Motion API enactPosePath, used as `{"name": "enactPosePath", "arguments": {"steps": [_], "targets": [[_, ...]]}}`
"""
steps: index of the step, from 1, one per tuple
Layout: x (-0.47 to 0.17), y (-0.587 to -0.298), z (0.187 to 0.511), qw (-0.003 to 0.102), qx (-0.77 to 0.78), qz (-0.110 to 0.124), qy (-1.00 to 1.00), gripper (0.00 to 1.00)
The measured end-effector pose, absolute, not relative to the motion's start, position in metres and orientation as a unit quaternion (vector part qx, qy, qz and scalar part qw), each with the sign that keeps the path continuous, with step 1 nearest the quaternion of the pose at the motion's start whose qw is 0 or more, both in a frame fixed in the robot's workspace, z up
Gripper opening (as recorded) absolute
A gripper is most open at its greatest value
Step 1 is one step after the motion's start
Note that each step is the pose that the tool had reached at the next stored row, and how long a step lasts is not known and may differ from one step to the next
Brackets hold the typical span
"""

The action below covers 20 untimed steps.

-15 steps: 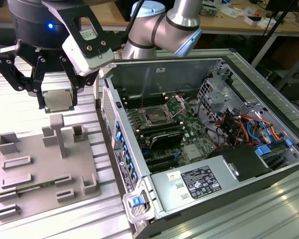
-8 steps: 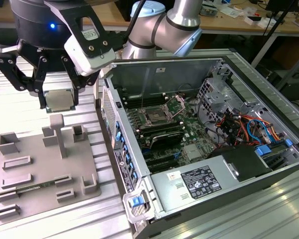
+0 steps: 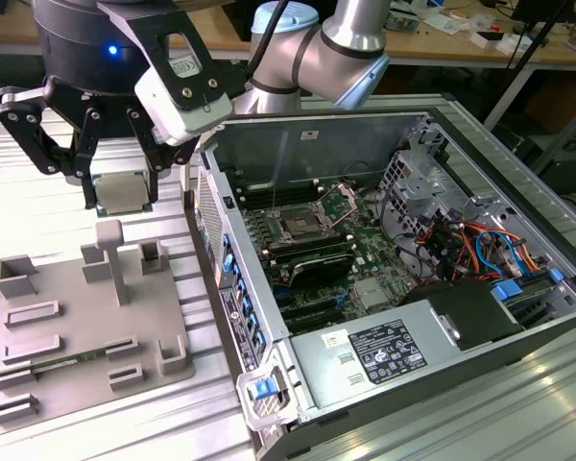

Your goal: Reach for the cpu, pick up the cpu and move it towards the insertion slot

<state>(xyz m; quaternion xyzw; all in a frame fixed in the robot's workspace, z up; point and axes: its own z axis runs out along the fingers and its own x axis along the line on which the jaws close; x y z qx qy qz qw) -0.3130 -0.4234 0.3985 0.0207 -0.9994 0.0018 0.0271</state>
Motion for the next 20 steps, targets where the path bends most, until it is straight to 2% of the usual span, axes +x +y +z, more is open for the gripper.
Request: {"name": "enactPosePath", "arguments": {"steps": [20], "targets": [[-0.296, -0.423, 0.397, 0.024, 0.021, 0.003, -0.999, 0.55]]}}
